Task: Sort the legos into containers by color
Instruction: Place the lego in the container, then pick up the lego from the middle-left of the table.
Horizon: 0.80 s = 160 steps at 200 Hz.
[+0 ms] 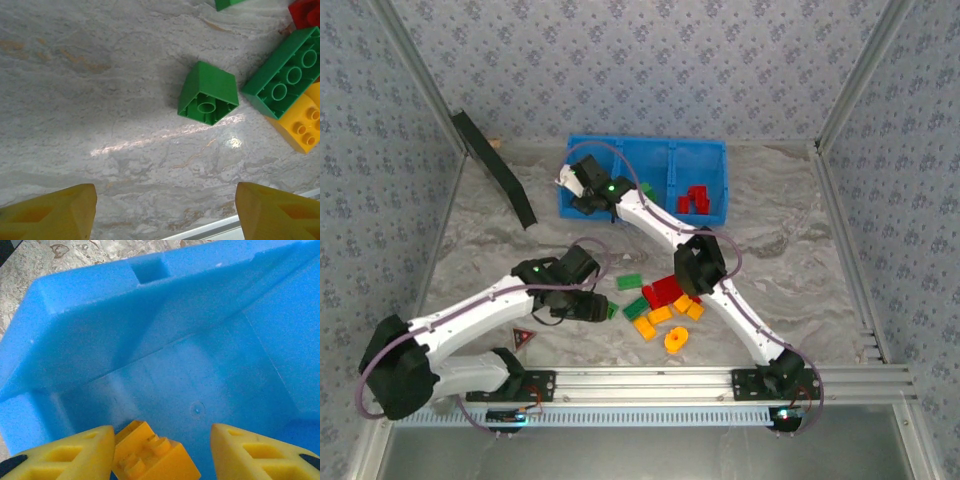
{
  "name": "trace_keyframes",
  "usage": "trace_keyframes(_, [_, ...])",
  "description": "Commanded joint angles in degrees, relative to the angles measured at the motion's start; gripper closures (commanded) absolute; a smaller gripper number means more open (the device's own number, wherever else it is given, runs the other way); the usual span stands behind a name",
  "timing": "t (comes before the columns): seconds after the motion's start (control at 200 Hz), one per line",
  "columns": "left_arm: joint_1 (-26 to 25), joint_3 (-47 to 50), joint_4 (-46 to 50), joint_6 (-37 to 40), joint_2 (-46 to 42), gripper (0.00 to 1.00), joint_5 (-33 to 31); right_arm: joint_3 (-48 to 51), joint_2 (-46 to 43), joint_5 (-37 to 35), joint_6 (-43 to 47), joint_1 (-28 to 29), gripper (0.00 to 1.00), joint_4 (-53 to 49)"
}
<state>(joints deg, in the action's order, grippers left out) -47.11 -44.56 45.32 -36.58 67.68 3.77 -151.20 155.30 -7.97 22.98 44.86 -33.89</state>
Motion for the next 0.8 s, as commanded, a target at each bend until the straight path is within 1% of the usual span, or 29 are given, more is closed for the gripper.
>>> trace_keyframes(0.0, [-0.87, -2.33, -2.95, 3.54, 1.84, 0.26, 1.15, 1.87, -4.57, 0.96, 0.41, -0.61, 0.43, -4.7])
trace_keyframes(0.195, [-1.14, -4.52, -3.73, 9.04, 5.82, 0.24, -0.58, 5.49, -11.43, 1.96, -0.08, -1.26, 0.36, -4.95])
trace_keyframes(0.33, [-1.22, -6.22, -4.21, 11.76, 10.04, 0.24, -0.46, 6.64, -15.38, 3.25, -1.07, -1.83, 0.31, -6.75])
trace_keyframes(0.575, [-1.71, -7.45, -6.04, 14.29, 16.46, 0.24, 0.54, 13.59, -25.06, 3.89, -2.88, -2.37, 0.28, -8.83])
trace_keyframes(0.73, [-1.76, -8.0, -6.08, 15.34, 19.07, 0.25, 0.62, 22.38, -34.2, 3.02, -5.84, -2.84, 0.27, -8.82])
trace_keyframes(0.745, [-1.81, -8.0, -7.5, 15.39, 19.27, 0.25, 0.62, 23.43, -35.21, 2.98, -6.12, -2.91, 0.27, -8.63])
trace_keyframes(0.795, [-1.79, -7.92, -8.09, 15.64, 19.93, 0.25, 0.75, 26.49, -38.3, 2.17, -7.19, -2.85, 0.27, -8.56])
